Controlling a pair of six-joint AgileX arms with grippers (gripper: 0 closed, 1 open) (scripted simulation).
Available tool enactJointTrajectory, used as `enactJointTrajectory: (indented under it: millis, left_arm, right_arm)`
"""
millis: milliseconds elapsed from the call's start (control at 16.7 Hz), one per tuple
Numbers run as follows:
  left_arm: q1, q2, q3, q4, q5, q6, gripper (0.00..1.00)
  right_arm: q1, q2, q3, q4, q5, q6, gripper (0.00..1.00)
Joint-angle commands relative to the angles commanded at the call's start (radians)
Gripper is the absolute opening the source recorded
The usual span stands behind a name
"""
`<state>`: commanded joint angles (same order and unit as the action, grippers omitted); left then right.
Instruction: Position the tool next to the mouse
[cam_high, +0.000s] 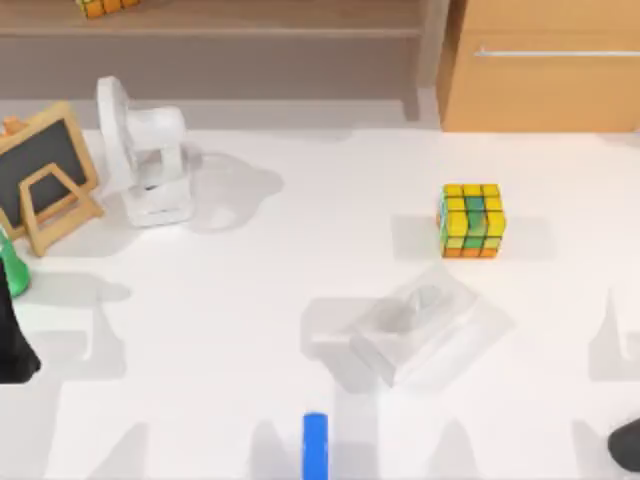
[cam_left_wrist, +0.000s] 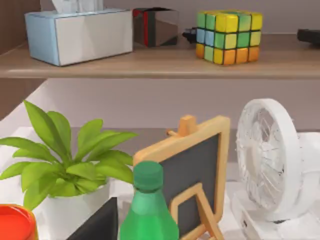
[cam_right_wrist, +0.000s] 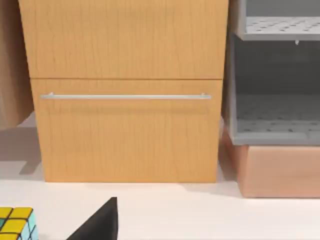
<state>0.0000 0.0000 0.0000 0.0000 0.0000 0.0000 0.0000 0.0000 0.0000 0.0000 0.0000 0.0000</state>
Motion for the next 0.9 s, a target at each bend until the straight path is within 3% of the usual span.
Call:
enactJointTrajectory:
  millis: [360,900]
  left_arm:
    - [0.000,0.000,0.000,0.000,0.000,0.000,1.00]
    - [0.000,0.000,0.000,0.000,0.000,0.000,1.00]
  right_arm:
    - [0.044,0.084,0.055,-0.046,0.003,0.044,1.00]
    - [0.279,0.522,0.361,-0.262,0.004,0.285,1.00]
